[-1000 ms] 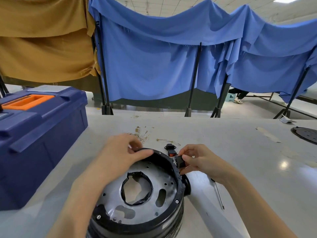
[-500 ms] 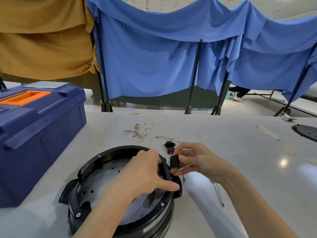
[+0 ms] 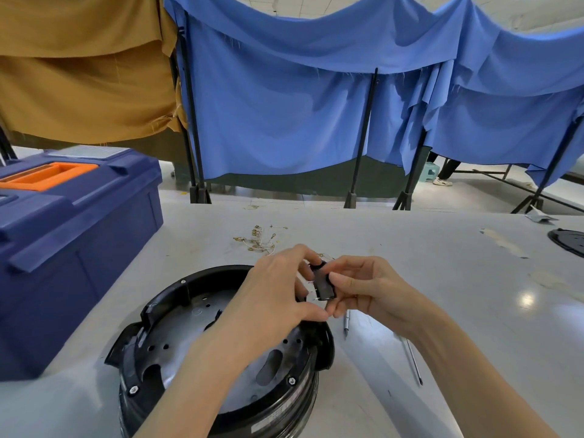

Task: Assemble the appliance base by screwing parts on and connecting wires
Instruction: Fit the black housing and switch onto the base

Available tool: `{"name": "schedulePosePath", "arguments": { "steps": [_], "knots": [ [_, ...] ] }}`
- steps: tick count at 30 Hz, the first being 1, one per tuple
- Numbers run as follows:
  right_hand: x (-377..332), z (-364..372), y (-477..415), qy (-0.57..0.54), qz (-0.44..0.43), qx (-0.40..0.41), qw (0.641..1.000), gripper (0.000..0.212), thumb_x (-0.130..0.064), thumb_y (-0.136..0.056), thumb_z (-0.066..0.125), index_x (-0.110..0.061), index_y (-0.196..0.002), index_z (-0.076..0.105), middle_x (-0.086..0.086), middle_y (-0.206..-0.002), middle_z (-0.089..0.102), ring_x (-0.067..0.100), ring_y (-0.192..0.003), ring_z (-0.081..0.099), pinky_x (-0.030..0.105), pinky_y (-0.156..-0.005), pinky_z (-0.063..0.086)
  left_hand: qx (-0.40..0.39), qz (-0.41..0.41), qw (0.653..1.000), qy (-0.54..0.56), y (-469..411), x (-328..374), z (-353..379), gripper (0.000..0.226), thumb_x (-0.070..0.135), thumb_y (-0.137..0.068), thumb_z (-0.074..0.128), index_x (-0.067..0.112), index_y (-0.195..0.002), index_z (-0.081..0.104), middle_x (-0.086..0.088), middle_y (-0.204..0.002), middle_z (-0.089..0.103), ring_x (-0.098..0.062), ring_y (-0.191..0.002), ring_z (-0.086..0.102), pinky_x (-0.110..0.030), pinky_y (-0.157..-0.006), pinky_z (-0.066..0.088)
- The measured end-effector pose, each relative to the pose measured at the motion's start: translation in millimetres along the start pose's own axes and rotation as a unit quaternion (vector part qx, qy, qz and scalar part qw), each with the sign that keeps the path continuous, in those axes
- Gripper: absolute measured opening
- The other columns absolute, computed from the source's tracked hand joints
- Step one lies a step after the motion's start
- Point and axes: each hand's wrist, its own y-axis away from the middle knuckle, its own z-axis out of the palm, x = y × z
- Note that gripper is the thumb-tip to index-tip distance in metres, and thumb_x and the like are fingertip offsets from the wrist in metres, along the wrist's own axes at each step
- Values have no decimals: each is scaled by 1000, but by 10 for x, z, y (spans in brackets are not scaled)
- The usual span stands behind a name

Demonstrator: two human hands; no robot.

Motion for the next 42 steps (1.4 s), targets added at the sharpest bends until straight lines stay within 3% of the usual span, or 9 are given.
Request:
{"name": "schedulePosePath", "arguments": {
  "steps": [4, 12, 16, 20, 25, 27, 30, 37, 42],
  "knots": [
    [-73, 68, -7, -7, 0, 32, 999, 33, -16, -79, 78, 2, -103, 66, 28, -86, 64, 31, -61, 67, 30, -60, 56, 14, 34, 999, -7, 11, 44, 31, 42, 20, -69, 85, 32, -100, 61, 14, -88, 62, -6, -78, 61, -31, -76, 52],
    [-126, 125, 31, 23, 19, 41, 999, 34, -22, -78, 72, 6, -95, 68, 27, -87, 70, 32, -72, 72, 28, -66, 59, 62, 3, 994, 87, -10, 11, -27, 5, 12, -80, 77, 16, -82, 78, 2, -66, 73, -3, -61, 69, -22, -70, 53],
    [-195, 151, 44, 102, -42, 51, 993, 36, -8, -69, 81, 4, -101, 71, 27, -99, 69, 38, -77, 72, 31, -73, 58, 64, 1, 994, 88, -3, 20, -36, 25, 10, -87, 69, 30, -71, 69, 15, -61, 70, 2, -55, 66, -5, -55, 42],
    [-219, 167, 43, 158, -74, 66, 982, 23, 1, -74, 80, 5, -95, 72, 27, -84, 70, 33, -72, 73, 30, -68, 59, 44, -39, 996, 72, -12, -21, -44, 20, 14, -82, 76, 30, -74, 67, 5, -62, 71, -5, -58, 69, -15, -63, 51],
    [-176, 36, 46, 279, -41, 116, 952, 16, 3, -73, 82, -1, -84, 72, 12, -76, 75, 27, -73, 73, 34, -74, 59, 25, -119, 990, -76, 18, -123, -40, 23, 23, -76, 81, 23, -97, 70, 8, -88, 66, -11, -83, 63, -36, -84, 53],
    [-148, 41, 30, 310, -24, 106, 945, 16, 1, -71, 84, -2, -82, 72, 11, -75, 75, 25, -74, 73, 37, -78, 58, 1, -136, 986, -94, 31, -122, -13, 39, 27, -76, 81, 25, -113, 67, 5, -104, 64, -17, -99, 60, -37, -92, 50],
    [-103, 87, -2, 327, -15, 86, 941, 17, -1, -69, 85, -4, -79, 72, 4, -70, 73, 12, -65, 69, 26, -69, 56, -11, -123, 983, -138, 3, -137, 19, 50, 31, -80, 78, 26, -128, 62, 2, -123, 56, -21, -120, 50, -36, -99, 43],
    [-50, 154, -23, 287, 1, 70, 955, 17, 1, -69, 85, -2, -77, 70, 5, -63, 70, 19, -58, 66, 26, -57, 53, -49, -69, 976, -203, -39, -183, 21, 50, 40, -86, 70, 25, -133, 59, 9, -139, 39, -15, -129, 37, -34, -105, 32],
    [-16, 187, -39, 268, 5, 67, 961, 17, 5, -68, 84, -4, -73, 71, 10, -63, 71, 18, -55, 67, 20, -56, 51, -70, -72, 980, -171, -23, -213, -6, 77, 60, -70, 74, 24, -136, 56, 13, -140, 43, -13, -131, 37, -30, -105, 30]
  ]
}}
